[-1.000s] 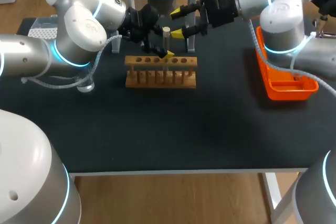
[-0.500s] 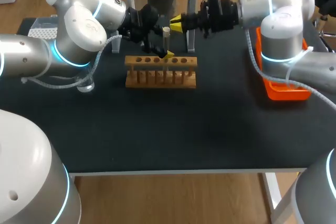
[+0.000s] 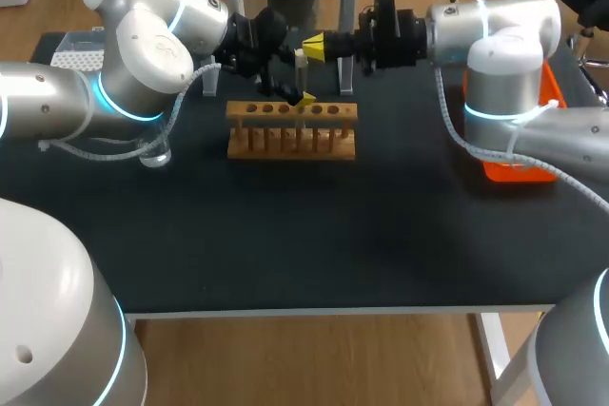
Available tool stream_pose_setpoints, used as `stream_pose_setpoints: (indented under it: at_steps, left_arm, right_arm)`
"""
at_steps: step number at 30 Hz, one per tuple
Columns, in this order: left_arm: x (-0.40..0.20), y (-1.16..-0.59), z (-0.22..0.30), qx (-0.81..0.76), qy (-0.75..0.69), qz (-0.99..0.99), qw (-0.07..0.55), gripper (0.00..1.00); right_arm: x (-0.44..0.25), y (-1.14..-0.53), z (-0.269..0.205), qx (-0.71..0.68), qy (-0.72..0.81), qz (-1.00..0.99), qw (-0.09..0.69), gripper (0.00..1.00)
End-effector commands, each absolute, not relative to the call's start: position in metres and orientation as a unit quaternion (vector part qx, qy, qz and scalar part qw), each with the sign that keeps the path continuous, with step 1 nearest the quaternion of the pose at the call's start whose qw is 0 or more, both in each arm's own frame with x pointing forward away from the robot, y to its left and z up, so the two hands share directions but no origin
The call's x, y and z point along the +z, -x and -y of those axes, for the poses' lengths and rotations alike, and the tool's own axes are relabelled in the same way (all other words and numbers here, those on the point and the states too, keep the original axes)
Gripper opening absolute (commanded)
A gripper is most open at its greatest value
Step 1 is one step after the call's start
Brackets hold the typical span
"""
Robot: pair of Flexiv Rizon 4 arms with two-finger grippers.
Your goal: Invert the test tube, pick up the pipette, mount the tip to pipette, aspirate from beaker and dispense into the tube, eject the tip, return the pipette, and cap with the stopper.
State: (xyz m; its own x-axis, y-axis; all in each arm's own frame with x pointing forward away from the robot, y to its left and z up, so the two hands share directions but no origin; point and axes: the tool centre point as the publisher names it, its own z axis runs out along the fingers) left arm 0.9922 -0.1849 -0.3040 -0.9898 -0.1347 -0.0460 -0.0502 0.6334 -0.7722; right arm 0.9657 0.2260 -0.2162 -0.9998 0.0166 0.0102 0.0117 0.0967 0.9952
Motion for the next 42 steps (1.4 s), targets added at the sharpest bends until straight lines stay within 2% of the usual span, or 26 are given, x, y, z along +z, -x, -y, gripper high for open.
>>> stream_pose_setpoints:
  at_steps: [1,24,42]
  left_arm:
    - [-0.304,-0.992,0.185,-0.425,0.051,-0.903,0.049,1.0]
    - [-0.304,-0.992,0.185,-0.425,0.051,-0.903,0.049,1.0]
    - [-0.304,-0.992,0.185,-0.425,0.051,-0.903,0.049,1.0]
  right_arm:
    - [-0.22,-0.968,-0.23,0.681,-0.012,-0.732,-0.003,0.0]
    - [-0.227,-0.975,-0.241,0.703,-0.038,-0.709,-0.026,0.0]
    - [-0.237,-0.979,-0.241,0.636,-0.043,-0.77,-0.037,0.0]
